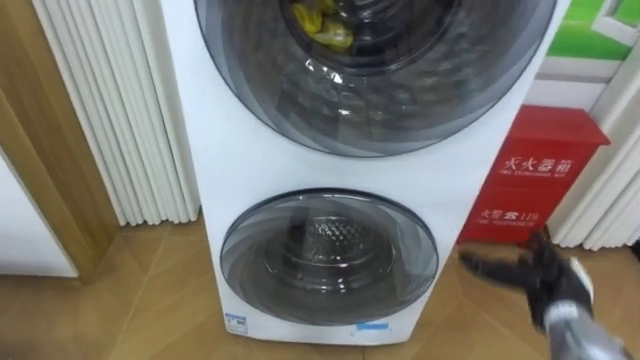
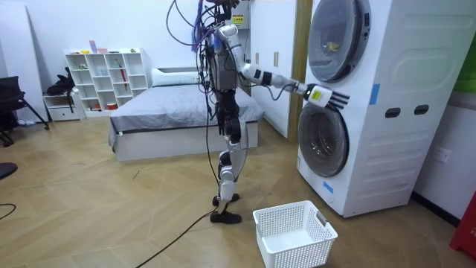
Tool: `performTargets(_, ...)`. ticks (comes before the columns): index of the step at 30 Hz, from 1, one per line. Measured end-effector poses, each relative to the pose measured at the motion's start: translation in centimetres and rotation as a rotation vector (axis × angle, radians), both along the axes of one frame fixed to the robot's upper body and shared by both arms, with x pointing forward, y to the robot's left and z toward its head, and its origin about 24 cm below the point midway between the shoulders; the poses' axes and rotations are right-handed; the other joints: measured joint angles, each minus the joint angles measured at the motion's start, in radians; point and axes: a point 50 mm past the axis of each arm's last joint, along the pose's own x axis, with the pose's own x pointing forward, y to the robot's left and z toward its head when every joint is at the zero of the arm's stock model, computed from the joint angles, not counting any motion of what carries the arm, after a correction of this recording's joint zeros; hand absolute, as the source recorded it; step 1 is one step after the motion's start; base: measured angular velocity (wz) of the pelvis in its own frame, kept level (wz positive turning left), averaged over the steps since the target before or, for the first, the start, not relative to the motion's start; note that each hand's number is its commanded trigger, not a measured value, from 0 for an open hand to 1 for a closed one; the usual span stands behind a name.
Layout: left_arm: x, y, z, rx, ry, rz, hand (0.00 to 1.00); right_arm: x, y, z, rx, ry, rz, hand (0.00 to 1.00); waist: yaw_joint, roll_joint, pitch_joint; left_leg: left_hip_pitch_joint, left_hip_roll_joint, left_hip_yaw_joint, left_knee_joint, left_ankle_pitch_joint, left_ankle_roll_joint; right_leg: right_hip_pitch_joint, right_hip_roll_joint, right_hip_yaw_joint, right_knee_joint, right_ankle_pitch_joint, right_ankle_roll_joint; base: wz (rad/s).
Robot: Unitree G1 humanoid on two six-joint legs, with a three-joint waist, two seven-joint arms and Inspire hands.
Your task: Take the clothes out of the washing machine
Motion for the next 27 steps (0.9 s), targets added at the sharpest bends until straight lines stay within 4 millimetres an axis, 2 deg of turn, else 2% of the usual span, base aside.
performTargets(6, 0.0, 0.2, 0.1, 0.004, 0.015, -0.01, 0.0, 2.5, 0.3, 4.2, -0.027, -0.129, 0.02, 0.0, 0.017, -0.008, -0.006, -0.003, -0.001, -0.009, 0.0, 0.0, 0.0, 0.002, -0.001, -0.018, 0.0, 0.0, 0.0, 0.06)
performTargets(8, -0.2, 0.4, 0.2, 0.021, 0.028, -0.051, 0.0, 3.0, -0.4, 5.4, -0.047, -0.151, 0.015, 0.0, 0.02, -0.016, -0.0093, -0.014, -0.001, -0.011, 0.005, 0.0, 0.0, -0.004, -0.002, -0.025, 0.0, 0.0, 0.0, 0.13)
performTargets(11, 0.1, 0.6, 0.4, 0.043, 0.023, -0.103, 0.0, 3.3, -2.1, 7.1, -0.077, -0.168, -0.004, 0.0, 0.037, -0.022, -0.0087, -0.035, -0.002, -0.022, 0.019, 0.0, 0.0, -0.016, -0.002, -0.024, 0.0, 0.0, 0.0, 0.05)
performTargets(16, -0.7, 0.7, 0.5, 0.05, 0.047, -0.094, 0.0, 4.3, -3.6, 8.6, -0.088, -0.165, -0.028, 0.0, 0.038, -0.021, -0.0078, -0.04, -0.001, -0.034, 0.029, 0.0, 0.0, -0.012, -0.001, -0.028, 0.0, 0.0, 0.0, 0.07)
performTargets(19, -1.1, 1.0, 0.6, 0.051, 0.063, -0.084, 0.0, 4.4, -4.2, 8.9, -0.093, -0.151, -0.028, 0.0, 0.037, -0.029, -0.0031, -0.055, -0.001, -0.044, 0.034, 0.0, -0.001, -0.014, -0.001, -0.051, 0.0, 0.0, 0.0, 0.11)
performTargets(24, -1.6, 1.3, 0.6, 0.036, 0.082, -0.08, 0.0, 5.3, -4.0, 10.8, -0.122, -0.168, 0.025, 0.0, 0.039, -0.037, -0.002, -0.068, -0.001, -0.053, 0.038, 0.001, -0.001, -0.025, -0.001, -0.056, 0.004, 0.0, 0.0, 0.05)
performTargets(27, -1.6, 1.9, 0.8, 0.049, 0.085, -0.083, 0.0, 5.9, -3.6, 12.0, -0.133, -0.197, 0.057, 0.0, 0.039, -0.044, -0.0057, -0.069, -0.001, -0.056, 0.048, 0.001, -0.002, -0.023, 0.0, -0.057, 0.004, 0.0, 0.0, 0.04)
